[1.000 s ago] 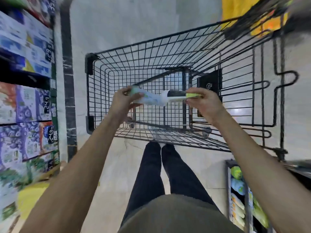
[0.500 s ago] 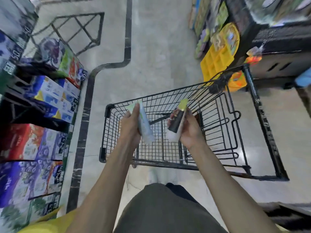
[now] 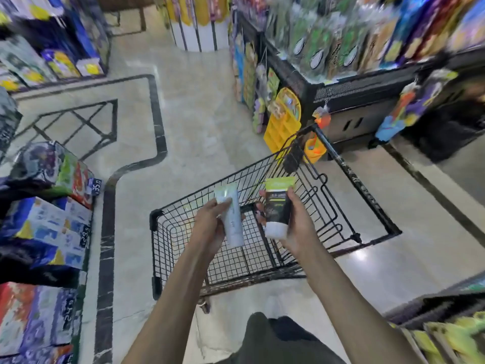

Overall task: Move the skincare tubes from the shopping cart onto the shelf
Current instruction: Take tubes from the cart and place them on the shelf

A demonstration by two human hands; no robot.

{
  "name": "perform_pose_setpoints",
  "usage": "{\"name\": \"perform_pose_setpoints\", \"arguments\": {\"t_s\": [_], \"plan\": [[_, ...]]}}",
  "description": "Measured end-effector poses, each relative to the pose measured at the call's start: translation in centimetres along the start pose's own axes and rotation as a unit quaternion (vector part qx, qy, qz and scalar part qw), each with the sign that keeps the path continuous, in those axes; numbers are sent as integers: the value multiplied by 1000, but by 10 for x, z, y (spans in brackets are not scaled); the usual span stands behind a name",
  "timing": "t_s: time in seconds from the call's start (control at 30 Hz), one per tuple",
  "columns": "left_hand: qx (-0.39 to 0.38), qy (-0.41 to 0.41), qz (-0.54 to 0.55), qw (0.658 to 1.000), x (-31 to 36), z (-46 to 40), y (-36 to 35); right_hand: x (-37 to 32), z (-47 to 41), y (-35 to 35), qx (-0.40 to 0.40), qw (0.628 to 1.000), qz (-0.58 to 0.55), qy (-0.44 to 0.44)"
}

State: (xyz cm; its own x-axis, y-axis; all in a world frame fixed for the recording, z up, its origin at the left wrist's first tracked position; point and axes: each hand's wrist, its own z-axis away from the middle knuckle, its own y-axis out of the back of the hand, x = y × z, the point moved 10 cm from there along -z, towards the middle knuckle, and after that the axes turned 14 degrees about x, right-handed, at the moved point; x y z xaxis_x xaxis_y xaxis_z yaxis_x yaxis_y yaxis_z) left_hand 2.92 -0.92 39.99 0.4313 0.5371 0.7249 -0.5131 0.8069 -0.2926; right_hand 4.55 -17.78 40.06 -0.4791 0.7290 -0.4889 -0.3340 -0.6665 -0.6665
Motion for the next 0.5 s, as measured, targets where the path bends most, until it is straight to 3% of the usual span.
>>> {"name": "perform_pose_setpoints", "arguments": {"t_s": [0.17,0.33,0.5], "plan": [[-56,-29,-80,995,-2,38,-10,-6,61,33,72,993,51,84],[-150,-38,-145,977,-29,92,-33,-22,142,81,182,961,14,206],[-195,27,-181,964,-90,132,-69,-33,221,137,258,920,-6,295]]}}
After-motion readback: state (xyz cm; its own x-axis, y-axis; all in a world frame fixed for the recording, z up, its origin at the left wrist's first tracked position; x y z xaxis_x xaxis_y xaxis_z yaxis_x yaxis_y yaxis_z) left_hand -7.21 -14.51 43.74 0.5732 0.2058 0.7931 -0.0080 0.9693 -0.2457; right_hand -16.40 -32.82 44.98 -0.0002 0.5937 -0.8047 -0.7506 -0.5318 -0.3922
